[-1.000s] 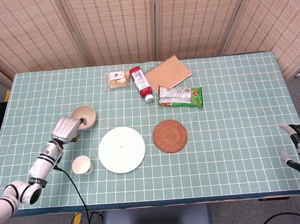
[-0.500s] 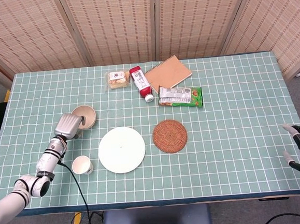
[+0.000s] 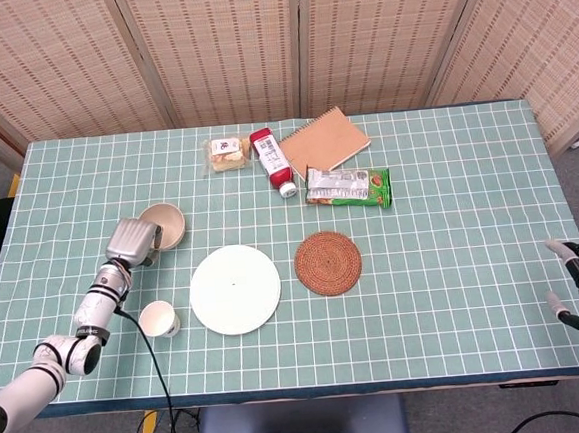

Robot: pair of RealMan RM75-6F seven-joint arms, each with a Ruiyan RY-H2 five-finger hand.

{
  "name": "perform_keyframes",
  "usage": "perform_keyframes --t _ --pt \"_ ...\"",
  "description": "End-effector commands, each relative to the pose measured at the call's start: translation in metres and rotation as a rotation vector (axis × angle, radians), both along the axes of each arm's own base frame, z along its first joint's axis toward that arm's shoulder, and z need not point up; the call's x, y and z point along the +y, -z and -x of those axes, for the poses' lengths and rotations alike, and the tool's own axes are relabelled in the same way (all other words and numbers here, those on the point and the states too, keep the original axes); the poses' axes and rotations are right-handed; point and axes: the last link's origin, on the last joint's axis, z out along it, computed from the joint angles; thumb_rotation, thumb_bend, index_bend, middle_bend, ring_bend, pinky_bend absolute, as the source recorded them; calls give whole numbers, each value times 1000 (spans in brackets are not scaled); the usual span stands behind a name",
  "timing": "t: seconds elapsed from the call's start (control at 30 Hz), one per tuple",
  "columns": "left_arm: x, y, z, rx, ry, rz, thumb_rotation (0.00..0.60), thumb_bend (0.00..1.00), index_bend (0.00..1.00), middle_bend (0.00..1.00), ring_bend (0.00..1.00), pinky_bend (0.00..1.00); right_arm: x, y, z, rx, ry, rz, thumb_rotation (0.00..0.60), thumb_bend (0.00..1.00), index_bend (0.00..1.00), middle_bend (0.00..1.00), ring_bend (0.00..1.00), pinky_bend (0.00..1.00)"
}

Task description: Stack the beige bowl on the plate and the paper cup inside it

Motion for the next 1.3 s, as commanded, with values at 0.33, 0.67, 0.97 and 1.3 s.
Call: perform_keyframes --t 0.33,0.67,0.97,1.3 --pt "1 -3 -4 -22 17 -5 600 487 676 895 785 791 -1 1 2 -4 3 -1 600 263 196 242 198 240" --pt "-21 -20 -32 -27 203 59 600 486 666 892 781 791 -3 2 0 -3 -1 -3 600 263 196 241 198 240" --pt "-52 -11 -81 -38 389 198 600 486 666 889 774 791 -4 3 -1 -3 0 -5 600 263 196 241 198 240" --pt "-68 16 -123 60 474 359 600 486 663 879 762 791 0 1 0 -6 8 5 600 263 196 241 198 240"
